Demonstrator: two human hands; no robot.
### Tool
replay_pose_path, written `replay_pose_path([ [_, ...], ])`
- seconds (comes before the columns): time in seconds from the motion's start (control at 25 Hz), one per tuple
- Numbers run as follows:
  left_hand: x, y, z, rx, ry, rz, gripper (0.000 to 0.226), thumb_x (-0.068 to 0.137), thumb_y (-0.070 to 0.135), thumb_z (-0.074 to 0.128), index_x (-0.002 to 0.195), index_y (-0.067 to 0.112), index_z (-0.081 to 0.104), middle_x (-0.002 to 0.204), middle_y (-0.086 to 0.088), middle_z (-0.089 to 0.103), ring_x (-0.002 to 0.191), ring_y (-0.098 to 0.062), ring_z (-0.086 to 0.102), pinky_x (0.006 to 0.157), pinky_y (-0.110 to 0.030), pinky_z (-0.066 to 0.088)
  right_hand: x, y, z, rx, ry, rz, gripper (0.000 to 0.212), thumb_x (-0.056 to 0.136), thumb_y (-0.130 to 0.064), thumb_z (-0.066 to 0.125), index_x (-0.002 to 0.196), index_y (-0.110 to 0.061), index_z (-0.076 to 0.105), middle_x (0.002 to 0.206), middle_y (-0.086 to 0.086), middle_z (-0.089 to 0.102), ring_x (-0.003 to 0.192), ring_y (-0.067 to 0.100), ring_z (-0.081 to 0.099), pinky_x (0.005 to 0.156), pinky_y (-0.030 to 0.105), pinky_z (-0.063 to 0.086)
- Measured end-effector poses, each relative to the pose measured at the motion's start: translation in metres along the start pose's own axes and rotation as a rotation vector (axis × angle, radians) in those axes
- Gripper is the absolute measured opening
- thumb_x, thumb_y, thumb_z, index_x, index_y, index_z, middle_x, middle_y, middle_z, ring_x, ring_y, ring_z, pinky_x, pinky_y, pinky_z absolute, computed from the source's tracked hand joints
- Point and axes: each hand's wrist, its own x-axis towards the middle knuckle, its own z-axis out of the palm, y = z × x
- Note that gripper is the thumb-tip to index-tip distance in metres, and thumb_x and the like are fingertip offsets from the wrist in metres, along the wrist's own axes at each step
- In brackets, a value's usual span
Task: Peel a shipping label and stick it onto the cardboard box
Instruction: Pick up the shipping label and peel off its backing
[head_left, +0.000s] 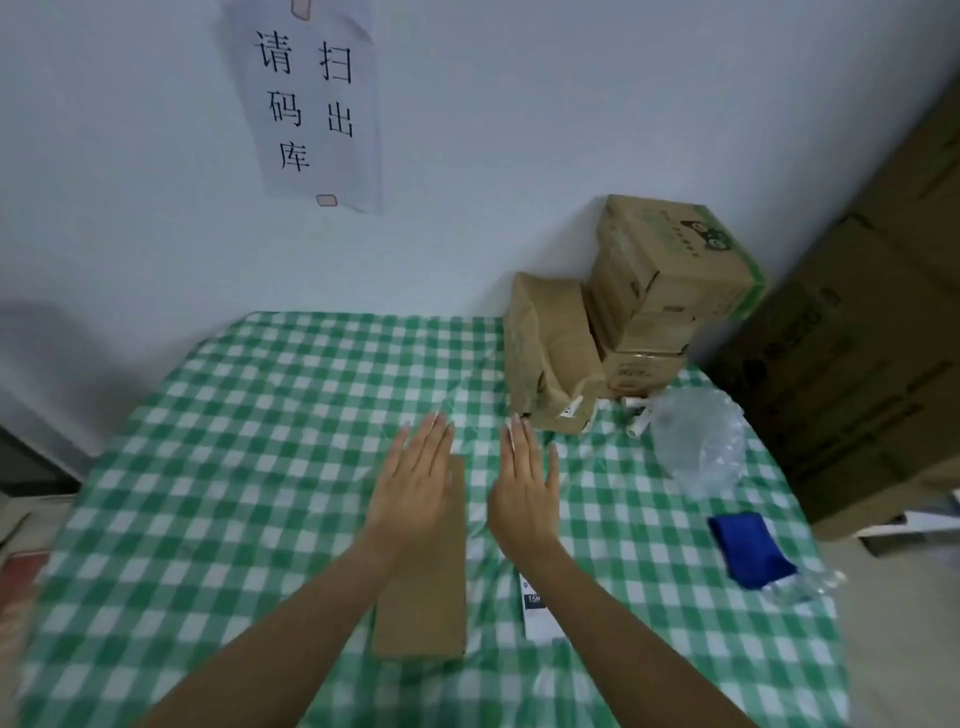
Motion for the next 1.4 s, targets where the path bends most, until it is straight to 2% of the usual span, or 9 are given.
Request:
replay_pose_path([
  [0.16, -0.013, 0.016, 0.006, -0.134, -0.101, -0.027, 0.058, 0.094, 0.029, 0.027, 0.142, 0.000, 0.044, 0.152, -0.017, 0.040, 0.144, -0.030, 0.035, 0.112, -0.054, 0.035, -0.021, 0.010, 0.008, 0.079, -0.194, 0.158, 0.089, 0.076, -0.021, 0.068, 0.150, -0.014, 0.018, 0.157, 0.014, 0.026, 0.142, 0.028, 0.031, 0.115, 0.056, 0.023],
  [0.36, 0.002, 0.027, -0.002, -0.402, -0.140, -0.113, 0.057, 0.093, 0.031, 0.048, 0.144, 0.007, 0.039, 0.148, -0.011, 0.045, 0.143, -0.027, 0.033, 0.120, -0.045, 0.021, -0.044, 0.042, 0.030, 0.225, -0.380, 0.439, 0.081, 0.084, -0.025, 0.067, 0.149, -0.018, 0.019, 0.148, 0.011, 0.030, 0.131, 0.029, 0.043, 0.108, 0.042, 0.038],
  [0.48, 0.009, 0.032, -0.001, -0.415, -0.119, -0.102, 0.050, 0.094, 0.036, 0.044, 0.139, 0.014, 0.044, 0.137, -0.003, 0.055, 0.133, -0.020, 0.044, 0.116, -0.034, 0.020, -0.053, 0.062, 0.037, 0.245, -0.454, 0.547, 0.075, 0.085, -0.018, 0.065, 0.147, -0.015, 0.023, 0.145, 0.012, 0.032, 0.127, 0.027, 0.045, 0.100, 0.040, 0.045],
  [0.6, 0.008, 0.037, 0.005, -0.496, -0.163, -0.135, 0.042, 0.094, 0.033, 0.046, 0.131, 0.013, 0.052, 0.124, -0.004, 0.064, 0.121, -0.021, 0.056, 0.111, -0.038, 0.033, -0.067, 0.072, 0.043, 0.366, -0.501, 0.710, 0.071, 0.086, -0.019, 0.069, 0.144, -0.011, 0.029, 0.140, 0.015, 0.036, 0.127, 0.031, 0.045, 0.097, 0.043, 0.048],
  [0.76, 0.002, 0.036, 0.013, -0.657, -0.202, -0.202, 0.039, 0.095, 0.026, 0.047, 0.128, 0.010, 0.059, 0.129, -0.006, 0.064, 0.121, -0.023, 0.057, 0.107, -0.040, 0.042, -0.083, 0.086, 0.059, 0.356, -0.634, 0.792, 0.069, 0.086, -0.025, 0.070, 0.140, -0.007, 0.030, 0.137, 0.019, 0.039, 0.126, 0.033, 0.045, 0.097, 0.045, 0.047],
  [1.08, -0.012, 0.039, 0.011, -0.806, -0.277, -0.396, 0.024, 0.097, 0.015, 0.047, 0.117, 0.012, 0.061, 0.104, -0.005, 0.068, 0.090, -0.022, 0.066, 0.084, -0.041, 0.055, -0.095, 0.091, 0.083, 0.384, -0.826, 0.898, 0.091, 0.075, -0.027, 0.080, 0.139, 0.001, 0.021, 0.133, 0.023, 0.040, 0.121, 0.036, 0.048, 0.101, 0.043, 0.048],
  [1.2, -0.014, 0.040, 0.008, -0.809, -0.283, -0.441, 0.024, 0.098, 0.015, 0.046, 0.118, 0.012, 0.059, 0.098, -0.002, 0.065, 0.086, -0.027, 0.066, 0.079, -0.043, 0.056, -0.098, 0.086, 0.088, 0.365, -0.817, 0.862, 0.075, 0.078, -0.016, 0.078, 0.133, 0.002, 0.030, 0.130, 0.021, 0.046, 0.118, 0.032, 0.052, 0.094, 0.037, 0.052],
  [1.32, -0.014, 0.040, 0.002, -0.842, -0.267, -0.514, 0.028, 0.099, 0.012, 0.045, 0.124, 0.008, 0.055, 0.094, 0.001, 0.057, 0.087, -0.029, 0.065, 0.072, -0.030, 0.050, -0.097, 0.083, 0.088, 0.481, -0.760, 0.951, 0.037, 0.084, -0.004, 0.067, 0.115, -0.002, 0.047, 0.116, 0.018, 0.064, 0.089, 0.027, 0.061, 0.074, 0.035, 0.057],
  [1.4, -0.012, 0.039, 0.000, -0.891, -0.275, -0.570, 0.029, 0.099, 0.011, 0.044, 0.126, 0.008, 0.053, 0.101, -0.001, 0.059, 0.088, -0.026, 0.063, 0.069, -0.023, 0.044, -0.089, 0.080, 0.083, 0.589, -0.706, 0.988, 0.026, 0.086, -0.008, 0.065, 0.111, -0.003, 0.058, 0.111, 0.015, 0.069, 0.082, 0.022, 0.059, 0.069, 0.033, 0.053],
])
